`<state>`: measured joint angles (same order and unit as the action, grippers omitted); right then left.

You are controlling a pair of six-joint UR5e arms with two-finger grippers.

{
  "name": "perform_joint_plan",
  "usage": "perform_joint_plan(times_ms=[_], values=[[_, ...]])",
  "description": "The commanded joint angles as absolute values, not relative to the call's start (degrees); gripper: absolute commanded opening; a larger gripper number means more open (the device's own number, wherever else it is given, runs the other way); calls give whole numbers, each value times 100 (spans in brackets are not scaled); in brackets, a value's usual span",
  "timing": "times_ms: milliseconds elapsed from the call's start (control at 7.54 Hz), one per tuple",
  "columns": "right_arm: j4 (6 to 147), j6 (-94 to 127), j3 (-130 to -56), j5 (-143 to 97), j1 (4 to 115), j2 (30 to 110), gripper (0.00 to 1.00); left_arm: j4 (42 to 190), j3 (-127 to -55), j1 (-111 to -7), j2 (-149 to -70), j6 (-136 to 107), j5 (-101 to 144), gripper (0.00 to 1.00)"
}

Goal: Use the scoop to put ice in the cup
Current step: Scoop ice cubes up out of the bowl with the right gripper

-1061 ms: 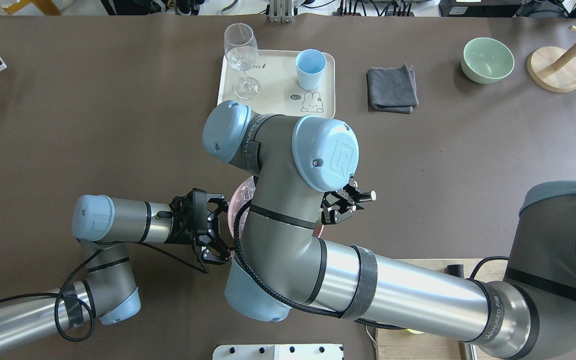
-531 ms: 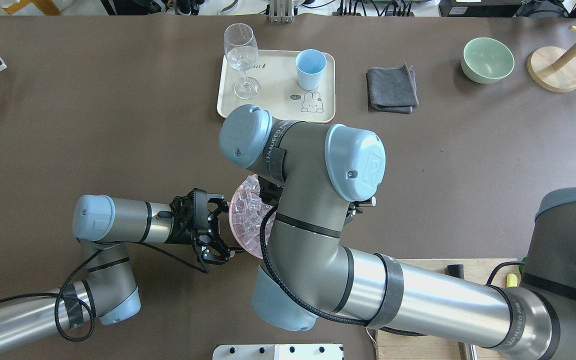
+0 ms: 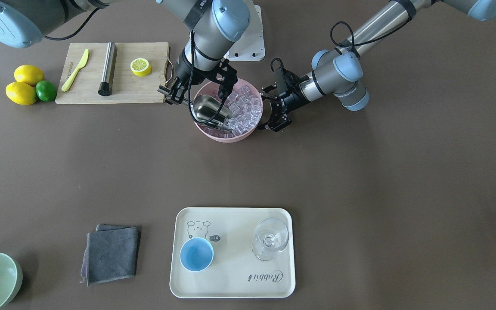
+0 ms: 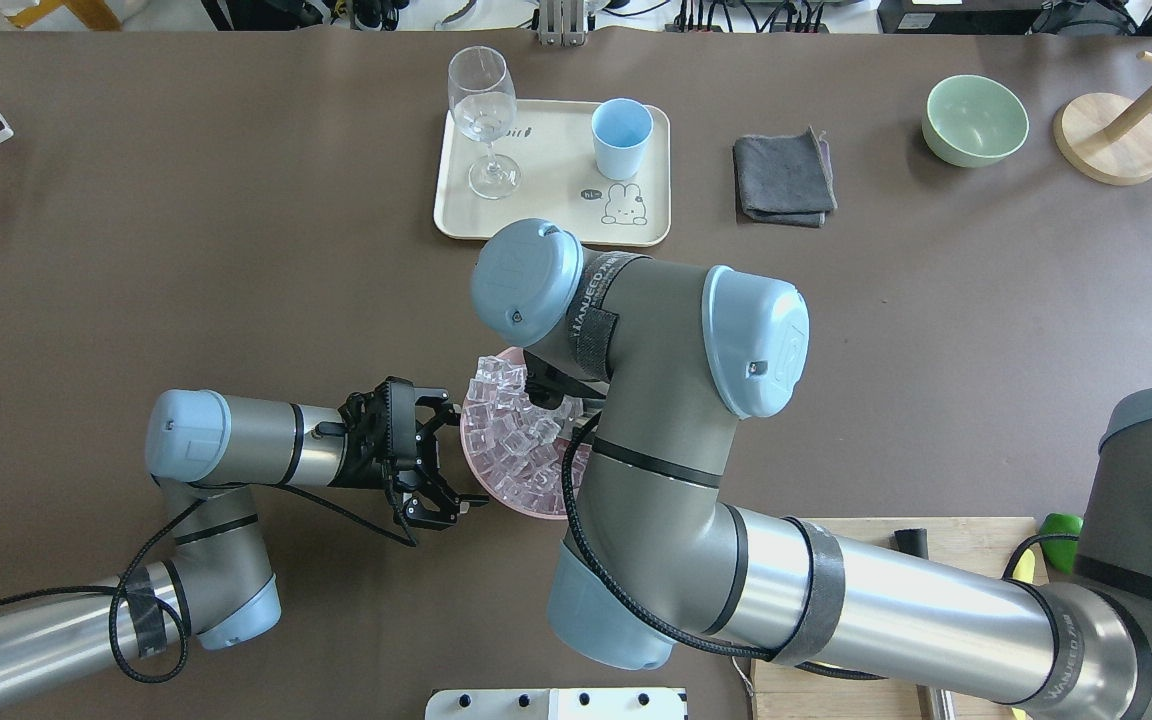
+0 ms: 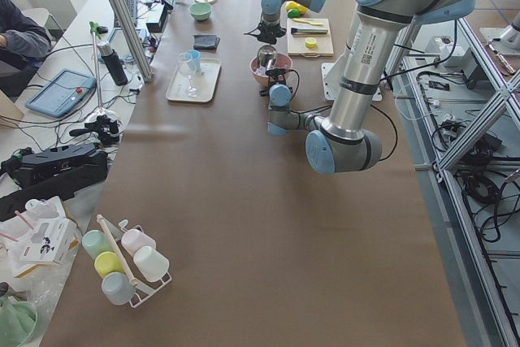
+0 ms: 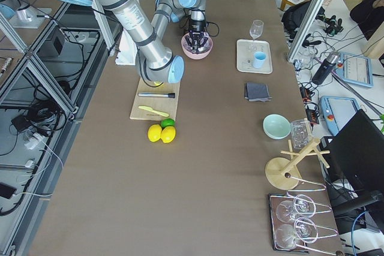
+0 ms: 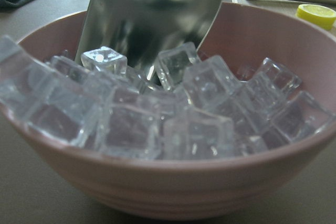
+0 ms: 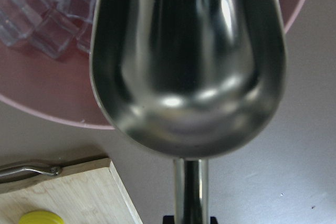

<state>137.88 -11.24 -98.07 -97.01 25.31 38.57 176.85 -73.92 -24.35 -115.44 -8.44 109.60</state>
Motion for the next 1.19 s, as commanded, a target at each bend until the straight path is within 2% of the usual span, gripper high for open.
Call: perform_joint_plan(times_ms=[0,398,1061], values=[[13519,-819,-9966,-9773,2531,3998,0,17684,-7383,-2435,-11531,-844,10960,98],[13403,-528,-10221,-9835,2522,4131,0,17657,-7392,-2435,-11531,-844,10960,98],[12455,-229,-10257,-9896,2522,4473,0,17596,-7383,-2434,-11523,-844,10960,98]])
